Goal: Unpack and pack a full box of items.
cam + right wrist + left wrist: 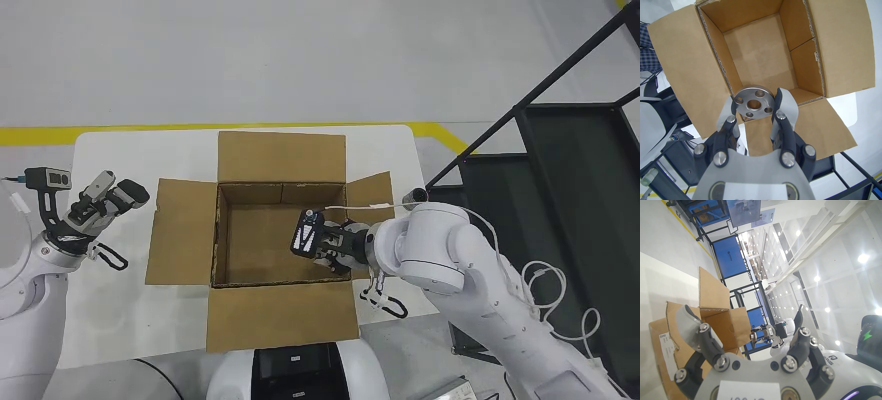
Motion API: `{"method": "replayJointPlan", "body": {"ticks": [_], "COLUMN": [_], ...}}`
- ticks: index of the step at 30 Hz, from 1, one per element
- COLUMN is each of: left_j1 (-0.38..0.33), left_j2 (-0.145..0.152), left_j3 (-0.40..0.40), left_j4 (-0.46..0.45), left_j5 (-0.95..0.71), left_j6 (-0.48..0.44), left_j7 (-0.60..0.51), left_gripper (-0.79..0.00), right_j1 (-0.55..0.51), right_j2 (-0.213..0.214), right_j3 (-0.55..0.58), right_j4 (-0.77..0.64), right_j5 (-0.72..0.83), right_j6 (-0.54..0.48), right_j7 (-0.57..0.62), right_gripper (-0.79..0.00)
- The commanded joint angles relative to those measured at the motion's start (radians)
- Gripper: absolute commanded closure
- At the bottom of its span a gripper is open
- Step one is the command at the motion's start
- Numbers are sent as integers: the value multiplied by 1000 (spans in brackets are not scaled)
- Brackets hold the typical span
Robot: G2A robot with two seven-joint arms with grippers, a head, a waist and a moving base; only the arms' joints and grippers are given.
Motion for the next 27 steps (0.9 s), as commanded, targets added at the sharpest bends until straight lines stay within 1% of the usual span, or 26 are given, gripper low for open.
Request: {"method": "replayJointPlan", "body": {"ticks": [1, 14, 16, 19, 21, 24, 27], "left_j1": [0, 0, 0, 0, 0, 0, 0], "left_j2": [0, 0, 0, 0, 0, 0, 0], "left_j3": [0, 0, 0, 0, 0, 0, 0], "left_j4": [0, 0, 0, 0, 0, 0, 0], "left_j5": [0, 0, 0, 0, 0, 0, 0], "left_j6": [0, 0, 0, 0, 0, 0, 0], "left_j7": [0, 0, 0, 0, 0, 0, 0], "left_gripper": [-785, -785, -785, -785, -785, -785, -785], "right_j1": [0, 0, -8, -26, -47, -96, -153], "right_j2": [0, 0, 2, 12, 24, 53, 88], "right_j3": [0, 0, 13, 68, 119, 194, 270], "right_j4": [0, 0, -5, -56, -96, -154, -168], "right_j5": [0, 0, 2, 46, 74, 83, 117], "right_j6": [0, 0, 5, 16, 41, 88, 88], "right_j7": [0, 0, -30, 4, 41, 88, 88], "right_gripper": [0, 0, 0, 0, 0, 0, 0]}}
